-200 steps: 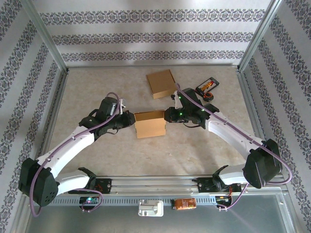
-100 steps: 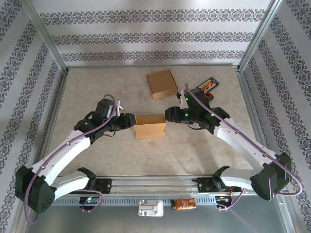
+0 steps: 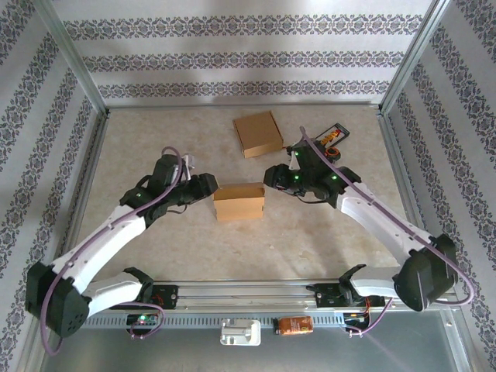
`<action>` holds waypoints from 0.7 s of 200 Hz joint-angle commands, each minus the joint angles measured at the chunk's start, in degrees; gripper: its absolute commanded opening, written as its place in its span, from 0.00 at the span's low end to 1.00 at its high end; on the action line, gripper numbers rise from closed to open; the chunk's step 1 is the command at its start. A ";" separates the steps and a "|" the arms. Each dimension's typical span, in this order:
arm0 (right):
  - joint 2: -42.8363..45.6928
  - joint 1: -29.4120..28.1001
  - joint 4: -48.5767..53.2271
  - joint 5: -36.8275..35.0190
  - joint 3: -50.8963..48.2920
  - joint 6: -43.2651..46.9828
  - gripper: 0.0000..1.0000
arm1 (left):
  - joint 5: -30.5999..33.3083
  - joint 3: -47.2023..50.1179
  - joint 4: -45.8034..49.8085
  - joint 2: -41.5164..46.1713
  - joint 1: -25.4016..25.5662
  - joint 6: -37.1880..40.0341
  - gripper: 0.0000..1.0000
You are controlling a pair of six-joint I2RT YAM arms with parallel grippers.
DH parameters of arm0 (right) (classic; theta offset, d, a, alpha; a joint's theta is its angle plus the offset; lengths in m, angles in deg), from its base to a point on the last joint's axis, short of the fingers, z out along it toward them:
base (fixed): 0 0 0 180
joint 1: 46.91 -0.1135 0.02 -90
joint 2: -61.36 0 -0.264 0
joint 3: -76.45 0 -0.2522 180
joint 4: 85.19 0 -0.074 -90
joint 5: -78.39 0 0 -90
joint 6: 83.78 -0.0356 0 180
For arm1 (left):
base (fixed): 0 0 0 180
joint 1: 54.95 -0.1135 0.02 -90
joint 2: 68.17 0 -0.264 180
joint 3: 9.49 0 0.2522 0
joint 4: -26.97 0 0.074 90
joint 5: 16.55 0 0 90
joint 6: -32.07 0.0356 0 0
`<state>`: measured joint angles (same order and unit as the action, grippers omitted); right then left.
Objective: Fold the paper box
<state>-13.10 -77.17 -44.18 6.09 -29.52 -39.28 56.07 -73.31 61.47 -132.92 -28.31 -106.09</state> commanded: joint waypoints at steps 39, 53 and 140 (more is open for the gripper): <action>-1.97 -2.58 -2.71 2.43 0.61 -1.64 0.33 | -0.97 -0.93 -2.19 -1.17 0.46 -0.93 0.22; -2.00 -2.82 -2.81 2.44 0.29 -1.54 0.30 | -1.32 -0.03 -2.10 -1.04 0.49 -1.15 0.19; -0.63 -4.80 -1.62 -0.28 -2.98 -1.24 0.19 | -3.69 6.61 -4.00 0.40 0.46 -4.95 0.09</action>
<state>-14.78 -81.26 -46.08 7.31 -32.60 -40.55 53.79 -68.77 56.33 -132.37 -28.31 -109.48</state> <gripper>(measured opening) 0.187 0.091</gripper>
